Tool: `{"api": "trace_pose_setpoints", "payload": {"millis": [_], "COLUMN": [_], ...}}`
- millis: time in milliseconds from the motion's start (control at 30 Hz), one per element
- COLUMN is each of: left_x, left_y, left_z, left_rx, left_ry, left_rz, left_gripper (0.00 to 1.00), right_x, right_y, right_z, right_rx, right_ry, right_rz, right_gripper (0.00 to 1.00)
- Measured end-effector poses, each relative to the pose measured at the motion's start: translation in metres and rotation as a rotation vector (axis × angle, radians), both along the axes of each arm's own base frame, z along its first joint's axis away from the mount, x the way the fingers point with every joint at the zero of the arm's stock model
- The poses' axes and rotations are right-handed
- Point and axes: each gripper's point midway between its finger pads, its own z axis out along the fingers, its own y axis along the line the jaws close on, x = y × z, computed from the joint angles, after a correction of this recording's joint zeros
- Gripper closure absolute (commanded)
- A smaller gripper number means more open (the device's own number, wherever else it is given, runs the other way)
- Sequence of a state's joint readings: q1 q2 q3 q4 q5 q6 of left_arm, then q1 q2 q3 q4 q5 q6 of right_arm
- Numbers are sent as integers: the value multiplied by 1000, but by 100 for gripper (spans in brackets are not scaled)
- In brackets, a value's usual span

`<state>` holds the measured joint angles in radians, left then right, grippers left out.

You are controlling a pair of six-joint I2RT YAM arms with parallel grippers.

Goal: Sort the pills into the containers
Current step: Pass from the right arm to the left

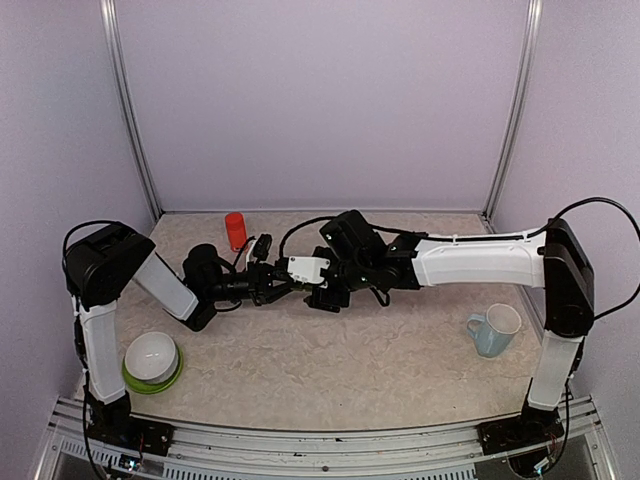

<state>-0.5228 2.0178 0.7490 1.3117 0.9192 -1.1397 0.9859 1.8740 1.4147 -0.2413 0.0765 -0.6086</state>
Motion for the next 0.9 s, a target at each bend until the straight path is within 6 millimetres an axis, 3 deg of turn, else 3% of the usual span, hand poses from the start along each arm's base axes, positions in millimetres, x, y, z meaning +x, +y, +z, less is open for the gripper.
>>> {"api": "trace_pose_setpoints", "payload": {"millis": [400, 900], "left_x": [11, 14], "left_y": [3, 6], "left_z": [-26, -30], "left_rx": [90, 101], "left_ry": [40, 51], "left_rz": [52, 66], "left_gripper": [87, 86], "right_x": [-3, 7], "right_y": [0, -2], "right_z": [3, -31], "right_rx": [-57, -157], "right_ry": [14, 25], "right_rz": [-12, -44], "right_gripper": [30, 34]}}
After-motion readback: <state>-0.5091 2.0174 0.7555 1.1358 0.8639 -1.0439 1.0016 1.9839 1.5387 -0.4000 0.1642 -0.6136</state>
